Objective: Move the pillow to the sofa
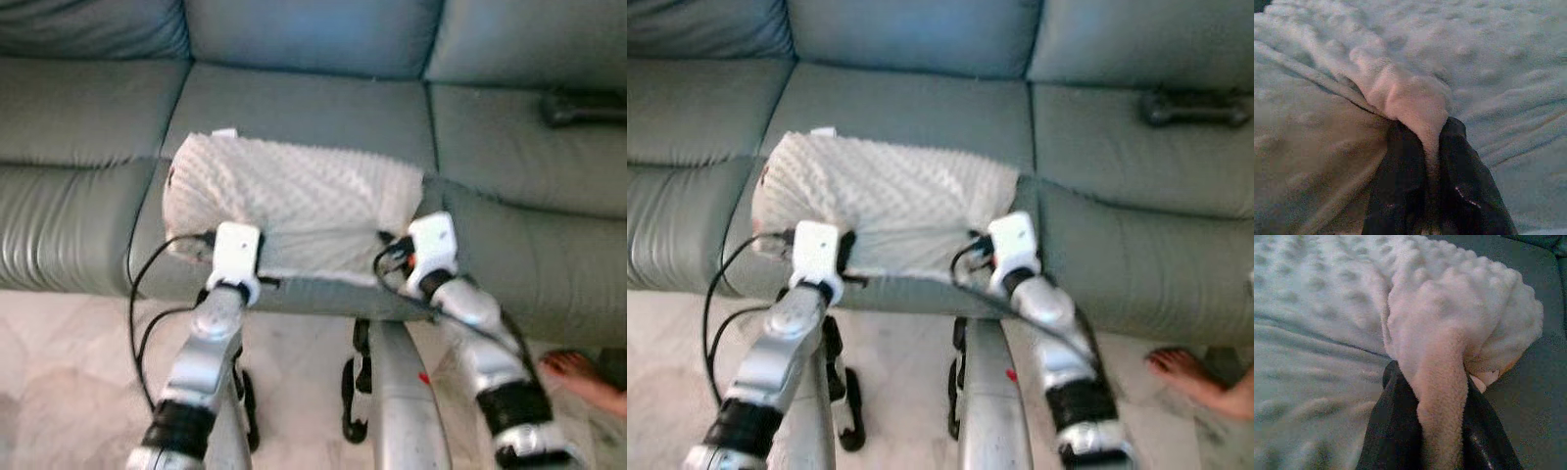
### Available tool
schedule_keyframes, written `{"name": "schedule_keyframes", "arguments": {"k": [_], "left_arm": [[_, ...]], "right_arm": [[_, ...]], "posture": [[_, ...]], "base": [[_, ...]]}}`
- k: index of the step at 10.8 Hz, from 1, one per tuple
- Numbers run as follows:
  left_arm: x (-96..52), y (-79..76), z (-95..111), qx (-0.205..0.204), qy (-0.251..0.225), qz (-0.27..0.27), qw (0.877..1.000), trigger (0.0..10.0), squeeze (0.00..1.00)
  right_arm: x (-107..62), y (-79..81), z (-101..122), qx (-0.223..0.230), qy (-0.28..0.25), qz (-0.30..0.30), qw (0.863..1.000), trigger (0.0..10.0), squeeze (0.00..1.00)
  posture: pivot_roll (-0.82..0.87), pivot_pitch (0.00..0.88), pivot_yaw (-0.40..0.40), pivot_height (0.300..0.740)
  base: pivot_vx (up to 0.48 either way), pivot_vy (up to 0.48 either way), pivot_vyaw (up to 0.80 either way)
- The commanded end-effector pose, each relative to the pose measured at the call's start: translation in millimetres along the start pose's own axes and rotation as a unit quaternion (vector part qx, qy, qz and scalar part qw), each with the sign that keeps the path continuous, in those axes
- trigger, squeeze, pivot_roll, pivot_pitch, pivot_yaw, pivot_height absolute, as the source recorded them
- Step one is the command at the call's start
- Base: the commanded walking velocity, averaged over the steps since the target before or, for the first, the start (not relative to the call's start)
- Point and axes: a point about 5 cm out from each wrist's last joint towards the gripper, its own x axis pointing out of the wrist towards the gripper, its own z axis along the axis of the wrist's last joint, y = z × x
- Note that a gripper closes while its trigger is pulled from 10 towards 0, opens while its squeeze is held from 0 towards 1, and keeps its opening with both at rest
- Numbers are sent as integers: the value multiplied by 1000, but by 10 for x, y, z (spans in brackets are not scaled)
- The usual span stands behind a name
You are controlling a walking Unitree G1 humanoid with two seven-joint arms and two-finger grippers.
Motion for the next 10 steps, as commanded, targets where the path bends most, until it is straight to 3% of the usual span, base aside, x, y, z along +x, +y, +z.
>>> {"name": "schedule_keyframes", "arguments": {"k": [1, 2, 3, 4, 7, 10], "left_arm": [[-73, 297, -209, 4, 51, 67, 996, 10000, 0], [-48, 271, -179, -1, 51, 60, 997, 10000, 0], [-31, 237, -169, -8, 52, 51, 997, 10000, 329], [-22, 225, -165, -10, 55, 50, 997, 10000, 1000], [-9, 202, -141, -14, 62, 57, 996, 10000, 1000], [-33, 190, -83, -6, 54, 60, 997, 10000, 1000]], "right_arm": [[-233, -528, -179, 7, 41, -111, 993, 10000, 0], [-234, -579, -156, 4, 39, -114, 993, 10000, 0], [-245, -621, -132, 3, 35, -118, 992, 10000, 957], [-244, -632, -127, 1, 33, -120, 992, 10000, 1000], [-255, -678, -79, -11, 15, -140, 990, 10000, 1000], [-232, -622, -51, -20, 3, -138, 990, 10000, 1000]], "posture": [[0, 377, -7, 579], [-2, 380, -5, 579], [-4, 381, -6, 579], [-6, 380, -5, 579], [1, 385, -3, 579], [5, 389, -12, 579]], "base": [[0, 0, 0], [0, 0, 0], [0, 0, 0], [0, 0, 0], [0, 0, 0], [0, 0, 0]]}}
